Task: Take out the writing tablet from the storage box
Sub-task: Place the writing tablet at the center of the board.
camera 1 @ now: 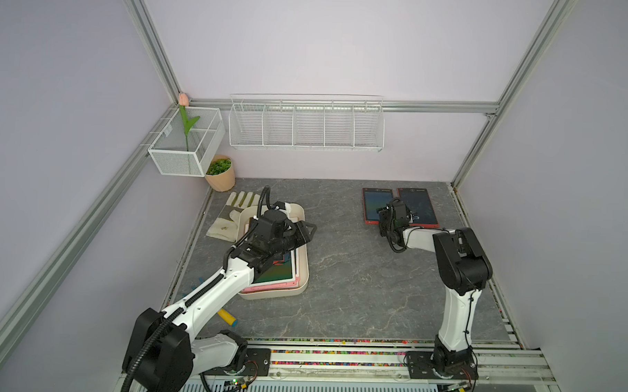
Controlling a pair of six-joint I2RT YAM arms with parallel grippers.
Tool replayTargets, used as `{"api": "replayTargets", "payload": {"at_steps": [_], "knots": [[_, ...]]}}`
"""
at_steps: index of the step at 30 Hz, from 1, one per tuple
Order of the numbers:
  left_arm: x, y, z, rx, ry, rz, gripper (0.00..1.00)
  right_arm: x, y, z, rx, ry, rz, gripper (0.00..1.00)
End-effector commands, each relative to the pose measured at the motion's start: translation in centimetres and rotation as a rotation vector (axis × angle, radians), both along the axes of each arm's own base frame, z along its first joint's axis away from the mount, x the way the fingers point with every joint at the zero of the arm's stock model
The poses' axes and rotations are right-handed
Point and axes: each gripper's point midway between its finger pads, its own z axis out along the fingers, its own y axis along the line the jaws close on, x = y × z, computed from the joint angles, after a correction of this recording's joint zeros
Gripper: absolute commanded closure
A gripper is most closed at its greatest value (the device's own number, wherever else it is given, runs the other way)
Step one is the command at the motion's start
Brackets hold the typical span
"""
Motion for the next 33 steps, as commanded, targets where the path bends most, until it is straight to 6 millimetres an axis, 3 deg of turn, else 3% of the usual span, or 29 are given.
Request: {"api": "replayTargets", "payload": {"at_steps": [1, 11, 16, 22, 27, 33], "knots": [[0.0, 0.4, 1.7, -0.009, -0.043, 0.0, 0.53, -2.7, -0.6, -1.4, 0.114, 0.141, -0.133, 0.23], [-0.4, 0.7, 1.7, -0.013, -0.042, 0.008, 0.53, -4.3, -0.7, -1.2, 0.073, 0.282, -0.104, 0.17], [-0.4, 1.2, 1.1, 0.016, -0.023, 0.027, 0.53, -5.3, -1.0, -0.2, 0.06, 0.277, -0.1, 0.15], [0.0, 3.7, 0.3, 0.058, 0.004, 0.09, 0.52, -6.1, -1.2, 4.2, -0.086, 0.215, 0.045, 0.12], [0.1, 7.6, -1.0, 0.129, 0.049, 0.188, 0.48, -6.6, 1.3, 8.3, -0.276, 0.154, 0.307, 0.12], [-0.2, 11.0, -4.5, 0.212, 0.149, 0.278, 0.46, -9.5, 4.7, 12.0, -0.44, 0.055, 0.58, 0.12]]}}
